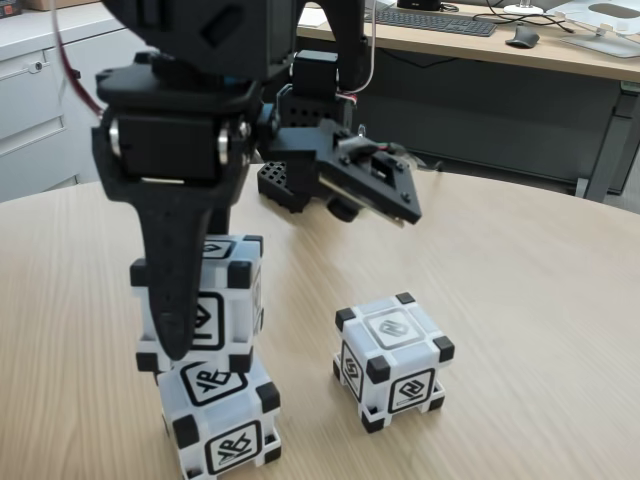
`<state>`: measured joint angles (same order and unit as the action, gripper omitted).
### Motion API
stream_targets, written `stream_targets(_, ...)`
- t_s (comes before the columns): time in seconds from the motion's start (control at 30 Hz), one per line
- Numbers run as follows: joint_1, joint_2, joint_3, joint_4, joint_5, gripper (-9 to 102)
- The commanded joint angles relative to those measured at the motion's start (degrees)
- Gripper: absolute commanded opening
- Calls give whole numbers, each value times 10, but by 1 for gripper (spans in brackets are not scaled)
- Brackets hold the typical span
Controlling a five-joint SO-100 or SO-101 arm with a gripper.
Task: Stack cubes from left to right.
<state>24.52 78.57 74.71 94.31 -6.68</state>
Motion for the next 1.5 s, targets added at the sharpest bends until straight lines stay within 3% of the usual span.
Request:
stream_targets(0.0, 5, 5, -10, -5, -2, 3)
stream_targets(0.1, 5, 5, -10, 0, -4, 28)
stream_targets(0.17, 5, 5, -11, 0, -4, 34)
stream_targets(0.83, -13, 14, -1, 2, 12, 40)
stream_targets(1.47, -186, 8, 1, 4, 33, 41)
